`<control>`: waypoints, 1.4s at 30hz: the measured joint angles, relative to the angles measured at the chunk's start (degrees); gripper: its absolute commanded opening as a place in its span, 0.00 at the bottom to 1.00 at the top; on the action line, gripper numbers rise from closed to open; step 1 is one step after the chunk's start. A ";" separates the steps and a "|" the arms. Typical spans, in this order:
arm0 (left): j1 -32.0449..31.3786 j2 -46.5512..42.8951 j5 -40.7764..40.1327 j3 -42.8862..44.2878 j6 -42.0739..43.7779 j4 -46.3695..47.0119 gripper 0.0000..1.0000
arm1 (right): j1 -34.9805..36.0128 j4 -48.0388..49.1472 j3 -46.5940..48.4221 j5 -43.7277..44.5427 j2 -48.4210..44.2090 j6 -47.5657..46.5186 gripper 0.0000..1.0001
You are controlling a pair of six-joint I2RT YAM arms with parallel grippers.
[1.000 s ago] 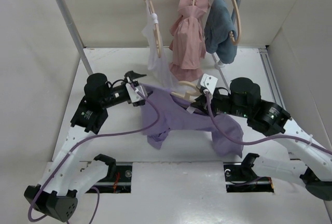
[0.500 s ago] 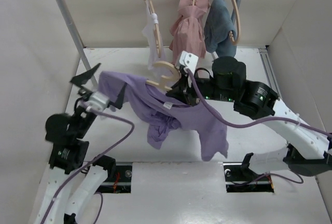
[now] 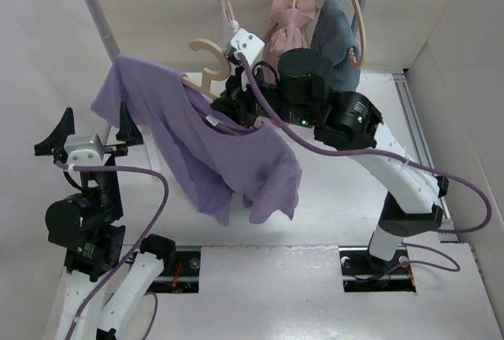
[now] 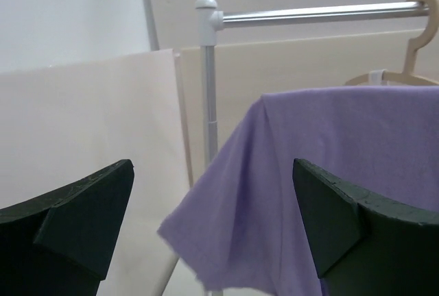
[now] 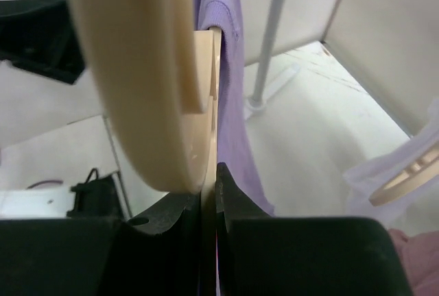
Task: Place the t-shirt on the hanger
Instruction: Hang the hanger with tshirt onto the clothesline
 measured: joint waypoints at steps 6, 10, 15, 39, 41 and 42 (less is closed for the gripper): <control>0.11 -0.48 0.42 0.11 0.70 -3.67 1.00 | 0.24 5.46 -3.26 8.17 1.84 1.05 0.00; 0.15 -0.48 11.74 1.55 0.96 -10.51 1.00 | 0.57 11.76 -3.34 13.92 4.79 1.62 0.00; 0.17 -0.55 30.03 2.60 -1.86 -17.75 1.00 | 2.43 23.87 -12.68 23.61 3.98 3.10 0.00; 0.17 5.42 36.15 -1.86 -21.20 -20.15 1.00 | 9.51 47.74 -3.61 56.04 19.87 4.24 0.00; 0.20 6.51 33.79 -1.97 -19.04 -20.81 1.00 | 9.57 48.22 -3.19 56.70 20.65 4.26 0.00; 0.20 6.82 33.07 -2.43 -17.84 -20.79 1.00 | 9.60 48.46 -2.91 56.98 21.09 4.26 0.00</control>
